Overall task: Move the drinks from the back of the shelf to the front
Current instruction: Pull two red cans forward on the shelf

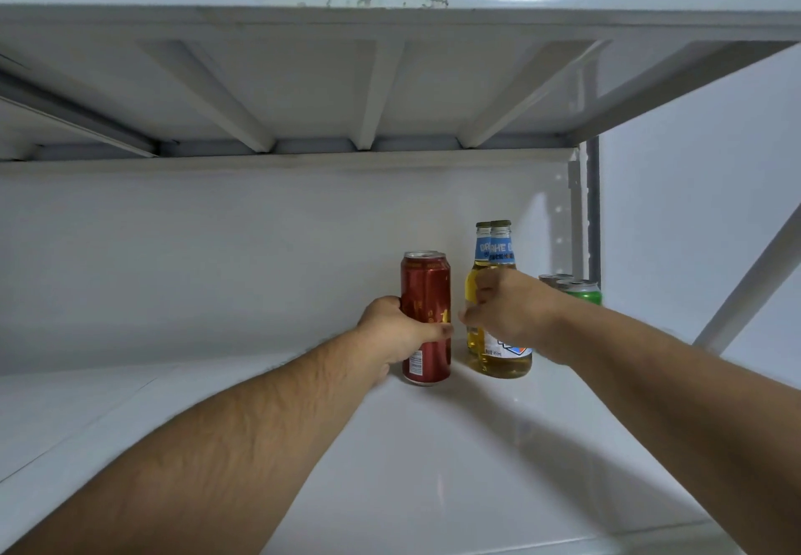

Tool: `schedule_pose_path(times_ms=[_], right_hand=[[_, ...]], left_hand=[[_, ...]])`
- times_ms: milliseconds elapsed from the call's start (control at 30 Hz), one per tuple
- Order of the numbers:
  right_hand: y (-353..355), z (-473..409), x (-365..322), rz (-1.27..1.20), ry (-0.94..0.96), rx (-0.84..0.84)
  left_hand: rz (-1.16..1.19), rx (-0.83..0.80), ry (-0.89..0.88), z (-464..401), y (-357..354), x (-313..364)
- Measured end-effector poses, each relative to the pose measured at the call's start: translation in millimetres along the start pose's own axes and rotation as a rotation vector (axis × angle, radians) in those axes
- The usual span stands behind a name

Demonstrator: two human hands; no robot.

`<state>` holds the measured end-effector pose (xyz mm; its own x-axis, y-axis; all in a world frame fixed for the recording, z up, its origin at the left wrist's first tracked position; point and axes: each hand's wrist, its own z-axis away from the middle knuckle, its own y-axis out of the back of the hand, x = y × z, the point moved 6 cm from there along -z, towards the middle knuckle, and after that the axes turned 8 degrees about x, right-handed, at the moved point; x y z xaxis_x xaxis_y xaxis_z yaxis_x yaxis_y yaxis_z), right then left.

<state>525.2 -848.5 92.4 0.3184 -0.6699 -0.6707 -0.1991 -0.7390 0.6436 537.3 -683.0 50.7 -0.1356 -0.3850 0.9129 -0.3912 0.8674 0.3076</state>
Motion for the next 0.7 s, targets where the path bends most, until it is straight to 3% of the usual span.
schedule_pose_path(times_ms=[700], right_hand=[[-6.1,7.6,7.1,-0.038,0.072,-0.057]], left_hand=[[-0.09,0.067,-0.008,-1.4,-6.7,-0.9]])
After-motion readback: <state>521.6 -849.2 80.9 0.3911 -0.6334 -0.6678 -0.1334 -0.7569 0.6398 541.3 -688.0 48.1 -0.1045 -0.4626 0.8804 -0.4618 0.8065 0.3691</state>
